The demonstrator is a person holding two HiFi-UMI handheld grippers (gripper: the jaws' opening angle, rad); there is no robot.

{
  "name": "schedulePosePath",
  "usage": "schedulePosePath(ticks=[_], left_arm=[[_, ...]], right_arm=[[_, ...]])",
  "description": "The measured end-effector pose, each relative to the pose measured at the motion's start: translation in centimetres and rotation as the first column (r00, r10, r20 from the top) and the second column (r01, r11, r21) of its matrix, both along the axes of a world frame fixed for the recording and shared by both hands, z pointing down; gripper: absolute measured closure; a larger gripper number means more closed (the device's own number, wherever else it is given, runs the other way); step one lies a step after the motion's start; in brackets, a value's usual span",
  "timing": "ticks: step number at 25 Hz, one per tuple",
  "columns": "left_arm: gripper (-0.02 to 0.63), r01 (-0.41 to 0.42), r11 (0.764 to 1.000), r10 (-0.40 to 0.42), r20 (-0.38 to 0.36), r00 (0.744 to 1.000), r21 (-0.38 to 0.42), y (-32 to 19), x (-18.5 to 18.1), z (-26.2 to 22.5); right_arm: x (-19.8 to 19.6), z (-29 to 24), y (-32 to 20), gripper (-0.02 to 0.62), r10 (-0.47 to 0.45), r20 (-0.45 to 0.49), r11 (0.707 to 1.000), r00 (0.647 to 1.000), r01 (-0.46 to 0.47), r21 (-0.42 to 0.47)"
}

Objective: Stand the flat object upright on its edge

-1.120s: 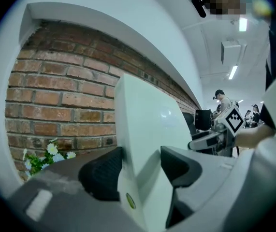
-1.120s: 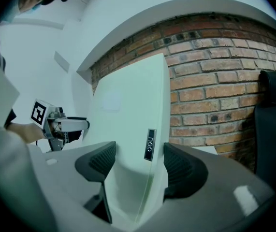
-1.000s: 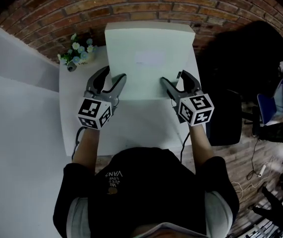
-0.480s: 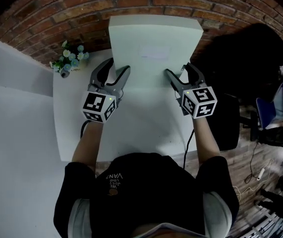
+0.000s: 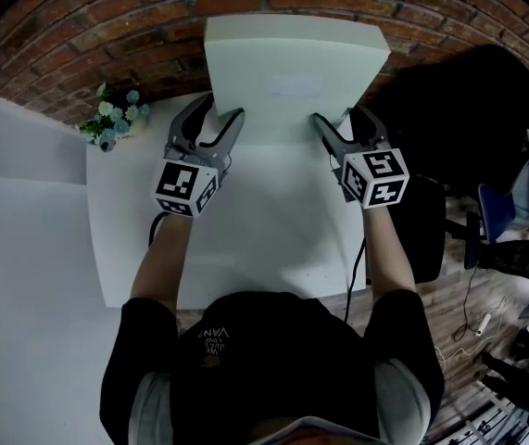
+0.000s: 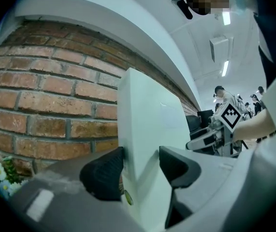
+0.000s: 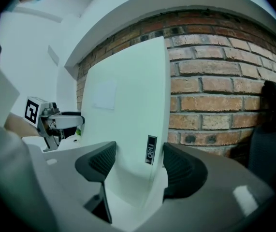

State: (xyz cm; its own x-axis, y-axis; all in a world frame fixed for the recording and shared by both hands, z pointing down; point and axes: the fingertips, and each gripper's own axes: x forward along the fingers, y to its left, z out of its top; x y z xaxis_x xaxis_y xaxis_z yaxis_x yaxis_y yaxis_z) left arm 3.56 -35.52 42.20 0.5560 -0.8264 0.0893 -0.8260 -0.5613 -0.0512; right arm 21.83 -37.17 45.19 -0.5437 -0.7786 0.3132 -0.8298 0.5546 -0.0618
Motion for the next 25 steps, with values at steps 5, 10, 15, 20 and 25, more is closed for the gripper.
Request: schedulePosePath(ticks=[5,10,15,20,25], left_arm=[[0.37,0.001,1.0,-0.001,-0.004,1.0,0.01,-1.9,1.2,1.0],[0.37,0.006,1.0,-0.006,-0.016,1.0,0.006,-3.8,2.2,2.1],[0.37,0.002,1.0,-0.002,-0.025,1.0,0.006,-5.4,3.0,3.0],[0.37,-0.003,1.0,0.003,-0.027,1.0,0.005,-6.9,3.6,4.0],[0.37,-0.002,1.0,0.002,-0.035,0.999,-0.001,-8.0,4.1,4.8]], right_arm=[[1.2,0.9,-2.2,0.291,0.003,-0.019,1.0,1.0,-0.002,0.009],[2.2,2.0,-4.2,0.291,0.007,-0.037,1.0,0.999,-0.007,0.005],[3.0,2.8,-5.9,0.291,0.014,-0.046,1.0,0.999,-0.013,0.01],[3.6,3.5,-7.5,0.291,0.019,-0.065,1.0,0.998,-0.017,0.026],[4.1,4.2,-8.7,0.291,0.027,-0.08,0.999,0.996,-0.024,0.035]])
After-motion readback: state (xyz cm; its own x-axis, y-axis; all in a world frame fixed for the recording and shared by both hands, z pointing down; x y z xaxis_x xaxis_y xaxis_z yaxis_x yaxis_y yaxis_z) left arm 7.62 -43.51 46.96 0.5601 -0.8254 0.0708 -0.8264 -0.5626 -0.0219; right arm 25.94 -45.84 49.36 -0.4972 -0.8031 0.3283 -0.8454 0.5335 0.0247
